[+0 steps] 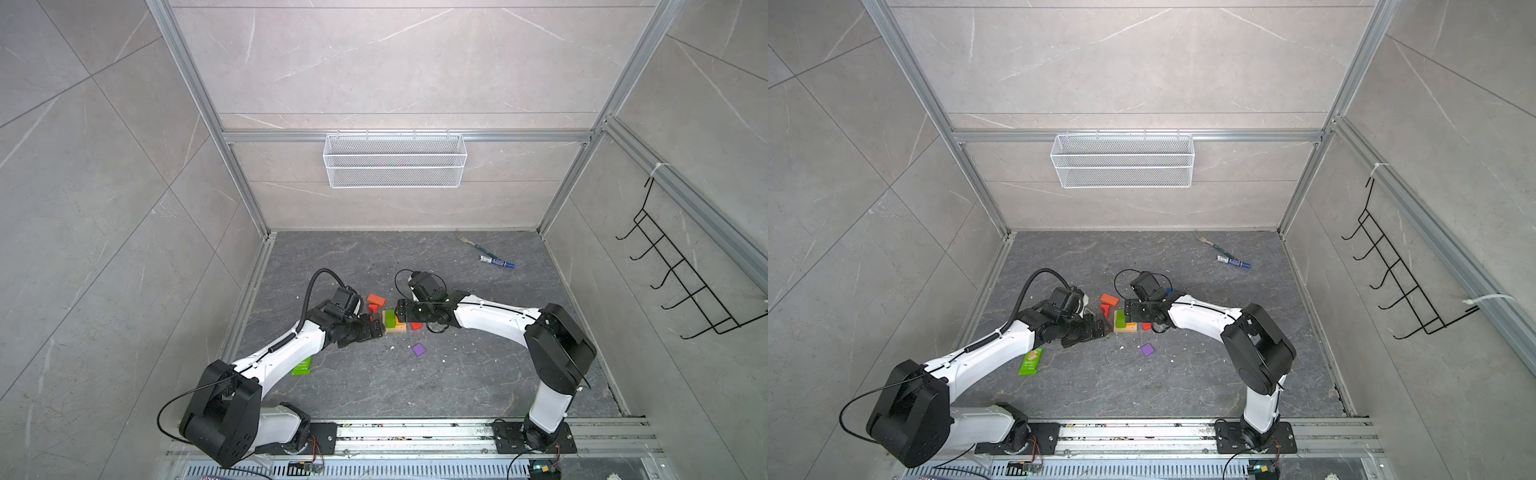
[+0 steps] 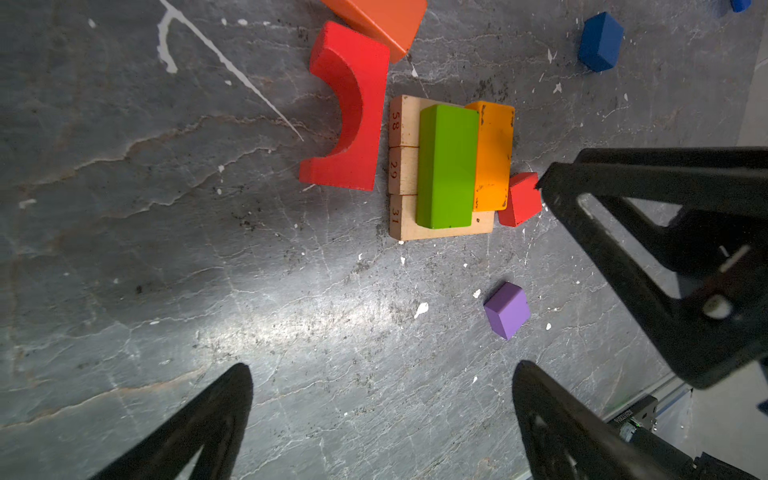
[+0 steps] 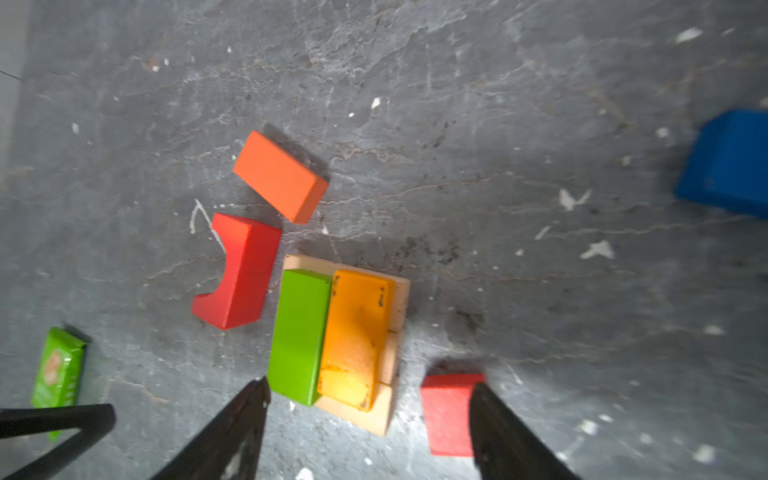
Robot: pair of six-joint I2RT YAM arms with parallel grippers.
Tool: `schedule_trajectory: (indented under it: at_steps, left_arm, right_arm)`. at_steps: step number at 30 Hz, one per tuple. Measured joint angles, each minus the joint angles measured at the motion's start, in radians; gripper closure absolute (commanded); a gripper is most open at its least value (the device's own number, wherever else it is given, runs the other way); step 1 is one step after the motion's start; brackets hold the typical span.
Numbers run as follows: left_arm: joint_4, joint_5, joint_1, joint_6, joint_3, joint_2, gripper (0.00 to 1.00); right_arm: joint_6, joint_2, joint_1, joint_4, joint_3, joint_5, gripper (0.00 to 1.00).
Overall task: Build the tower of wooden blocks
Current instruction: 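Lower the orange bar onto the wood bars beside the green bar, then open the right gripper and lift it away from the orange bar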
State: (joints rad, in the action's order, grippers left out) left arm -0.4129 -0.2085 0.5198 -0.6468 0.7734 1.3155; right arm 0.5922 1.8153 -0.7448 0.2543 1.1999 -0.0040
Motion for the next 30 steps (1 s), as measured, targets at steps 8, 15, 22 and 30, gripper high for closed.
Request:
schedule_trajectory:
  at_steps: [8,15,22,30]
  left_arm:
    - [-0.031,0.021,-0.011,0.009,0.0,0.0,0.0]
    - [-0.032,0.019,-0.012,0.011,0.0,-0.007,0.0]
    - [-0.032,0.016,-0.012,0.011,0.0,-0.008,0.0]
    - [-0.032,0.014,-0.012,0.011,0.0,-0.008,0.0]
  right_arm:
    - [-0.029,0.009,0.055,0.093,0.107,0.007,0.22]
    - [-0.029,0.098,0.129,0.119,0.185,-0.053,0.2]
    - [-0.028,0.177,0.169,0.146,0.209,-0.131,0.19]
    - [-0.028,0.226,0.171,0.161,0.253,-0.177,0.18]
